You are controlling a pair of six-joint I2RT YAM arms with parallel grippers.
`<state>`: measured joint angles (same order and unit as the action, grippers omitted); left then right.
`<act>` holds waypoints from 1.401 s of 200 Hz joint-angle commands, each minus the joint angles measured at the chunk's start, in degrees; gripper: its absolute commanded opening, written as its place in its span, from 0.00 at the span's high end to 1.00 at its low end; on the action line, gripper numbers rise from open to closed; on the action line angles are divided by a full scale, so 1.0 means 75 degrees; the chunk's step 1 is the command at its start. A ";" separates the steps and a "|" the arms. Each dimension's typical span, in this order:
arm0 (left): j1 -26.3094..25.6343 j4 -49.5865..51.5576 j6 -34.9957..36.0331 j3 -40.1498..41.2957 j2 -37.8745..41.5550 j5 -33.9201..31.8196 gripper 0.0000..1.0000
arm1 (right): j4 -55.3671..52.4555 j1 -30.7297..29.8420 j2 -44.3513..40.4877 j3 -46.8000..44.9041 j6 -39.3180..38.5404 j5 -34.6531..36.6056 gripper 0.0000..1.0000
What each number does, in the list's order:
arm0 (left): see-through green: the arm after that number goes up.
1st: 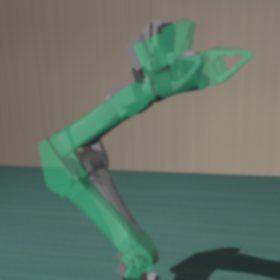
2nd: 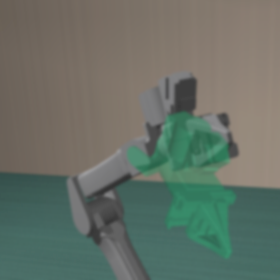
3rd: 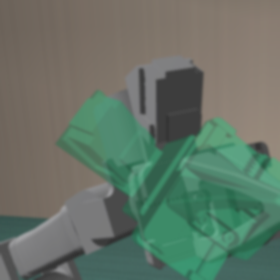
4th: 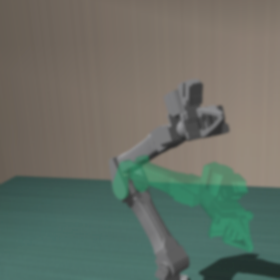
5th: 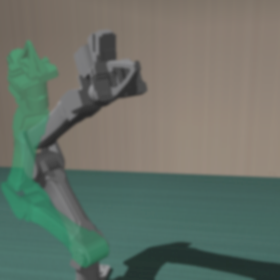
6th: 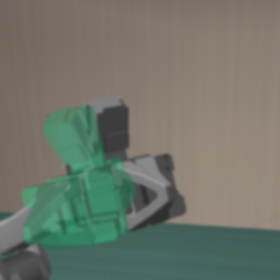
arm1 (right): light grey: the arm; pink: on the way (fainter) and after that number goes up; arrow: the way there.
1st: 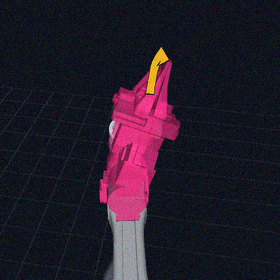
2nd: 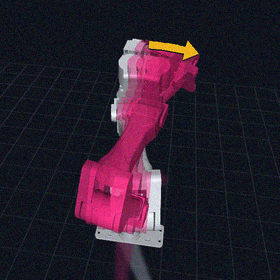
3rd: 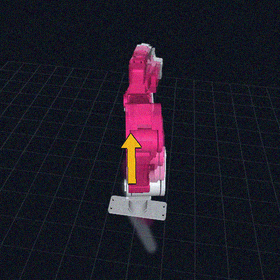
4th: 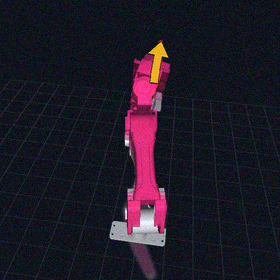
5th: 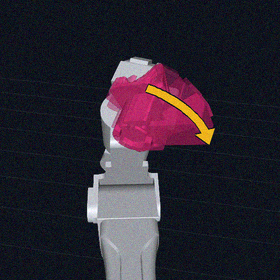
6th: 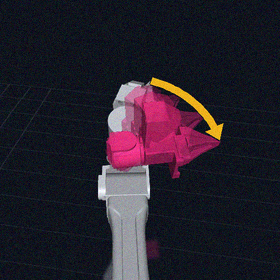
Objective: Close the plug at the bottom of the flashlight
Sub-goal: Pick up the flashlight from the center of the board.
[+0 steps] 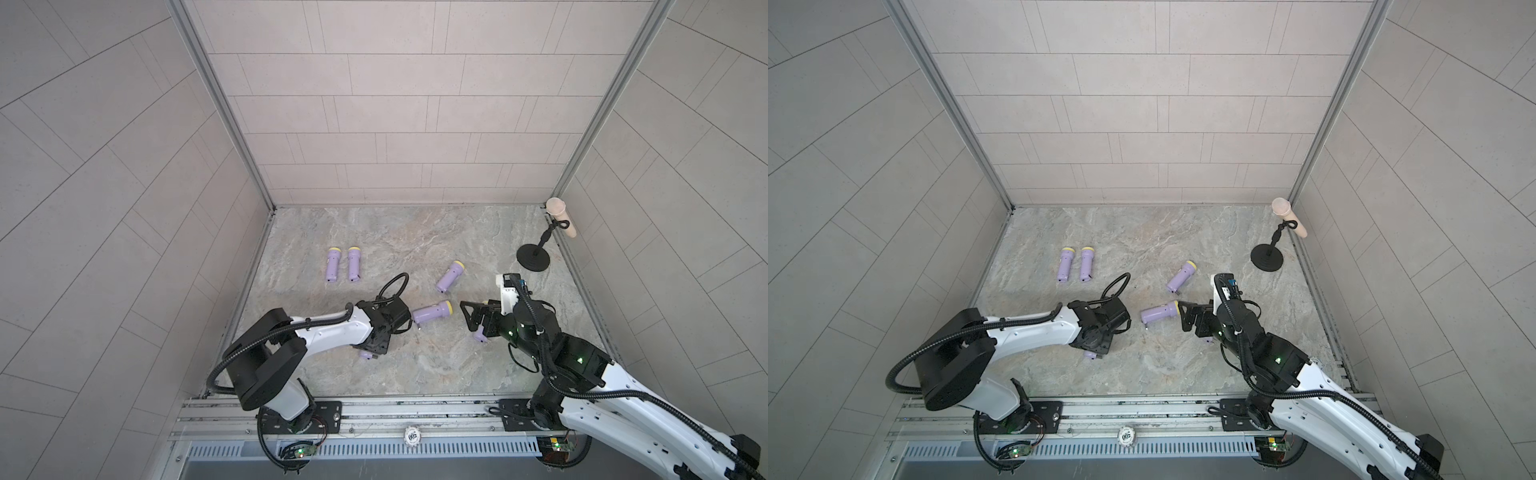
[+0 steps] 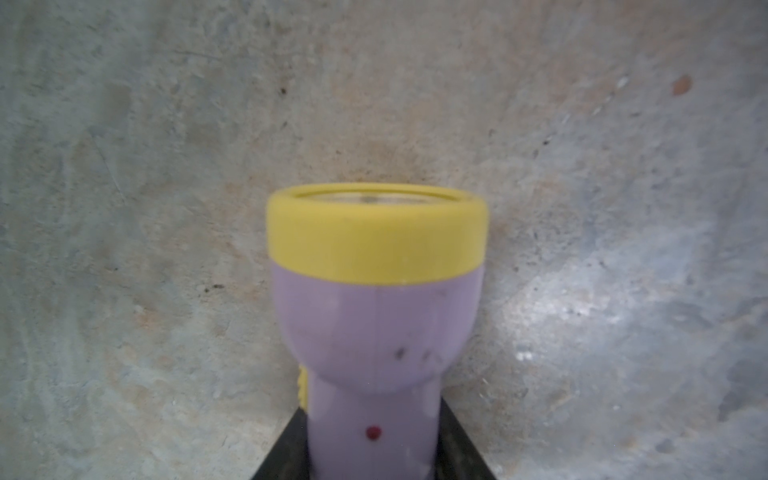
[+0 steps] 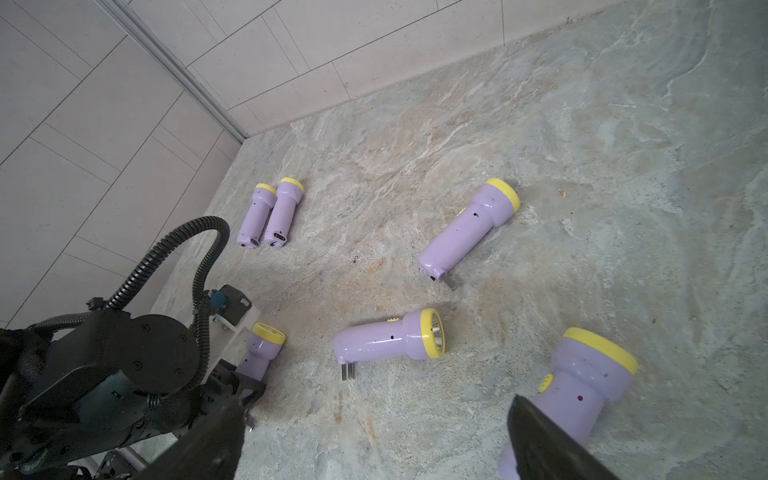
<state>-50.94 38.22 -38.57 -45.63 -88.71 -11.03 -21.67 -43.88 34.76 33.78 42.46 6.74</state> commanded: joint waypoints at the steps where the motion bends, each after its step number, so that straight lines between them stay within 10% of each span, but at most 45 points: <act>1: -0.0039 0.0333 -0.0196 0.0126 0.0037 -0.0132 0.81 | 0.0017 -0.0032 -0.0077 -0.0058 0.0127 0.0107 0.00; 25: -0.0058 0.0554 -0.0257 -0.0140 0.0351 -0.0200 1.00 | 0.0007 -0.0032 -0.0096 -0.0039 0.0128 0.0101 0.00; 158: -0.0046 -0.0538 -0.0897 -0.1596 0.2099 0.0017 1.00 | 0.1045 -0.0032 -0.0510 -0.0485 0.1111 -0.0372 0.00; 280: 0.1408 -0.5523 -0.3260 -0.0716 0.2110 0.3406 1.00 | 0.3650 -0.0021 -0.0612 -0.1264 0.3353 -0.0509 0.00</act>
<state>-41.56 8.54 -57.04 -52.07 -72.03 9.58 -0.75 -43.88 28.47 24.51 62.37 3.66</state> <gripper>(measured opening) 0.412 0.997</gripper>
